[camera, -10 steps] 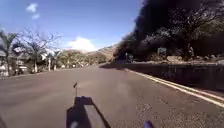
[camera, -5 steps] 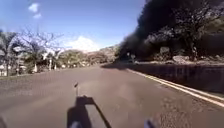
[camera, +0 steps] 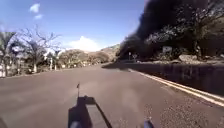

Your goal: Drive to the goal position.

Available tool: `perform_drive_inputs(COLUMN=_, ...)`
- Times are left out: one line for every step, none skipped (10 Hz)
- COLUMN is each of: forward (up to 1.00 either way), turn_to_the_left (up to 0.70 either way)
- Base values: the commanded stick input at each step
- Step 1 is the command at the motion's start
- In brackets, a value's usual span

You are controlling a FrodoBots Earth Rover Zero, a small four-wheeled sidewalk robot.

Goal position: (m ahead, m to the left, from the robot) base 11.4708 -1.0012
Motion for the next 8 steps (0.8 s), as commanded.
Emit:
perform_drive_inputs(forward=0.70, turn_to_the_left=0.00)
perform_drive_inputs(forward=0.70, turn_to_the_left=0.00)
perform_drive_inputs(forward=0.70, turn_to_the_left=0.00)
perform_drive_inputs(forward=0.70, turn_to_the_left=0.00)
perform_drive_inputs(forward=0.70, turn_to_the_left=0.00)
perform_drive_inputs(forward=0.70, turn_to_the_left=0.00)
perform_drive_inputs(forward=0.70, turn_to_the_left=0.00)
perform_drive_inputs(forward=0.70, turn_to_the_left=0.00)
